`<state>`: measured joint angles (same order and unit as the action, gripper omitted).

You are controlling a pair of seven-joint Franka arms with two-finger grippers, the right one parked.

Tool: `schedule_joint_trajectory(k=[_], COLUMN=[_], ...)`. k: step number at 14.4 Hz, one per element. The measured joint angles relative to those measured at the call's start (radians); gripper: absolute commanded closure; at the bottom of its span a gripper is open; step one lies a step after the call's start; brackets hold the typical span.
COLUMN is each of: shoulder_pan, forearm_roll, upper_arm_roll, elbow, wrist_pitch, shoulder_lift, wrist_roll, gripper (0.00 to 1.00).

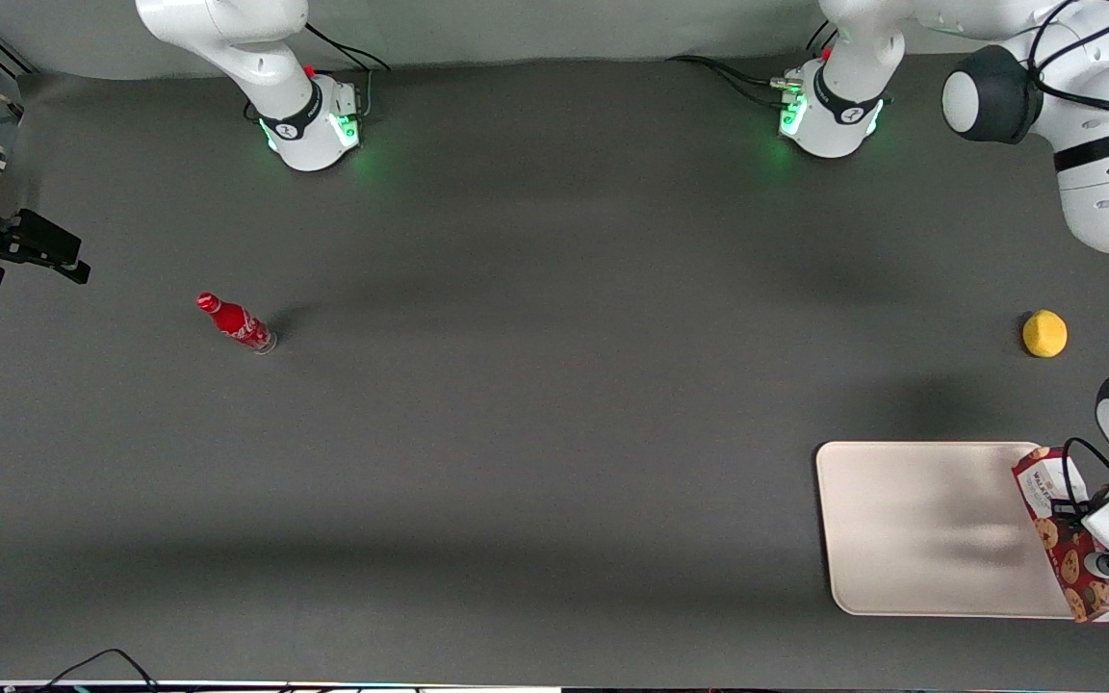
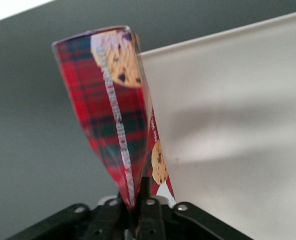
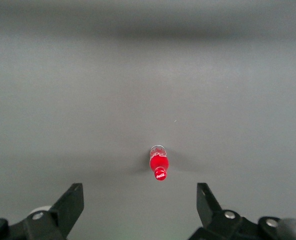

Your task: Place red cookie box on tray

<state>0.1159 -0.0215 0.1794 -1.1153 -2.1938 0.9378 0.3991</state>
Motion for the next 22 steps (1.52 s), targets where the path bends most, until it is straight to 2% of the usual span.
schedule_joint_trajectory(k=[4,6,9,12,15,17,19,22], shoulder_pan=[0.0,-0.002,-0.02,-0.05,-0.107,-0.151,-0.179,-0.183], forearm_roll=[0.0,0.0,0.001,0.029,0.034,0.034,0.034,0.029], upper_arm_roll=[0.002,0.013,0.037,0.042,0.053,0.054,0.041,-0.026], elbow=[0.0,0.017,0.063,0.083,0.069,-0.023,-0.21,-0.535], wrist_pitch=[-0.012,0.064,0.303,0.575,0.812,0.885,0.877,0.778], shoulder_lift=[0.009,0.003,-0.061,-0.225,-0.404,-0.538,-0.7,-0.943], wrist_roll=[0.0,0.0,0.002,0.0,-0.079,-0.124,-0.177,-0.247], gripper=[0.0,0.0,0.0,0.0,0.0,0.0,0.0,0.0])
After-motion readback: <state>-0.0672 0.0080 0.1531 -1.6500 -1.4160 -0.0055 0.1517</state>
